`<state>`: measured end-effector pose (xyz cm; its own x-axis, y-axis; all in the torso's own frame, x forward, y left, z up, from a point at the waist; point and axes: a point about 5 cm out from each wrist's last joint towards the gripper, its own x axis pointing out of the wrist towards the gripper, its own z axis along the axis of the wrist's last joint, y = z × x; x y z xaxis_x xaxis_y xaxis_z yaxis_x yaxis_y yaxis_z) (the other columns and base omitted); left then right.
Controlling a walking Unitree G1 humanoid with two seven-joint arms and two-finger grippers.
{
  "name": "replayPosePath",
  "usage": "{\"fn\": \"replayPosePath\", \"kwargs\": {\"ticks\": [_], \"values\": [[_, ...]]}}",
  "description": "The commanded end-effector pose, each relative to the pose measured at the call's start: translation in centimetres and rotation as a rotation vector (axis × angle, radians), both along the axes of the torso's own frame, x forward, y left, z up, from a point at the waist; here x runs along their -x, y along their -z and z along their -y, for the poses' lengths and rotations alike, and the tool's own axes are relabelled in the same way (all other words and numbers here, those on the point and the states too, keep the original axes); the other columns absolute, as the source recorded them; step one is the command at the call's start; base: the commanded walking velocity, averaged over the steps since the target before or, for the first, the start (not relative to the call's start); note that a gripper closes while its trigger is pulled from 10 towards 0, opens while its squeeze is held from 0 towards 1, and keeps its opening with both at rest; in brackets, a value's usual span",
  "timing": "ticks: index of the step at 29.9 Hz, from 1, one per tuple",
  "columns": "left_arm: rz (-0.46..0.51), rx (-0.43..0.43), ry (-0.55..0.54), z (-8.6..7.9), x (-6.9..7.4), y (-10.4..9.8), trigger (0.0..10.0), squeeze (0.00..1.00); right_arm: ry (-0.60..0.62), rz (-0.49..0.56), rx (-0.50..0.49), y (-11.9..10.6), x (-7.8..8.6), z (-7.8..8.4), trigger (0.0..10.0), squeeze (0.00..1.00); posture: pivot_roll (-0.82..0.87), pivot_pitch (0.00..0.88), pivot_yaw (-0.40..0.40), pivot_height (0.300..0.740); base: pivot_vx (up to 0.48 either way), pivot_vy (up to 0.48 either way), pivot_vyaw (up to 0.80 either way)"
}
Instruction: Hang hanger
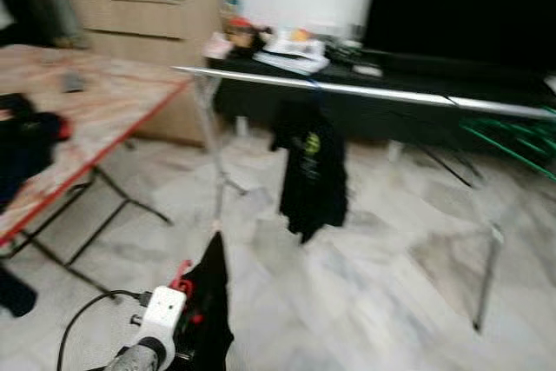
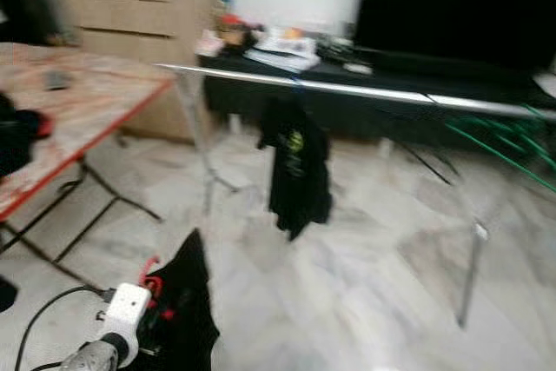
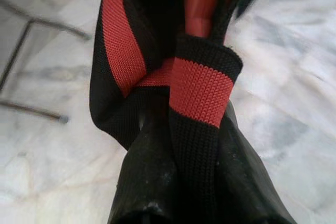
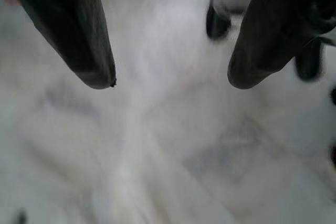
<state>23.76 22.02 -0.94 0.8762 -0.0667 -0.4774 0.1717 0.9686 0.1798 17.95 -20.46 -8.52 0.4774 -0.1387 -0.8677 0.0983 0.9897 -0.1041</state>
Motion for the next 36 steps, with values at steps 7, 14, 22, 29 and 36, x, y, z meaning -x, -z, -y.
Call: {"fn": "replayPosePath", "kwargs": {"ticks": [7, 14, 22, 29, 36], "values": [[0.016, -0.008, -0.007, 0.0, -0.8, -0.5, 10.0, 0.00, 0.007, 0.021, -0.013, -0.1, -0.3, -0.3, 10.0, 0.00, 0.15, 0.000, -0.033, 0.740, 0.342, 0.000, 0.00], [0.022, -0.013, -0.019, -0.4, -1.0, -0.7, 10.0, 0.00, 0.003, 0.033, -0.010, -0.3, -0.8, -0.2, 10.0, 0.00, 0.14, 0.000, -0.032, 0.740, 0.344, 0.000, 0.00], [0.029, -0.019, -0.025, -0.6, -1.3, -0.9, 10.0, 0.00, 0.000, 0.038, -0.014, -0.4, -0.9, -0.2, 10.0, 0.00, 0.14, 0.000, -0.033, 0.740, 0.341, 0.000, 0.00], [0.029, -0.020, -0.024, -0.6, -1.4, -1.0, 10.0, 0.00, -0.003, 0.042, -0.014, -0.5, -1.0, -0.1, 10.0, 0.00, 0.14, 0.000, -0.033, 0.740, 0.342, 0.000, 0.00], [0.030, -0.017, -0.016, -0.4, -1.5, -1.0, 10.0, 0.00, -0.009, 0.054, -0.023, -0.6, -1.1, -0.1, 10.0, 0.00, 0.13, 0.000, -0.034, 0.740, 0.342, 0.000, 0.00]]}}
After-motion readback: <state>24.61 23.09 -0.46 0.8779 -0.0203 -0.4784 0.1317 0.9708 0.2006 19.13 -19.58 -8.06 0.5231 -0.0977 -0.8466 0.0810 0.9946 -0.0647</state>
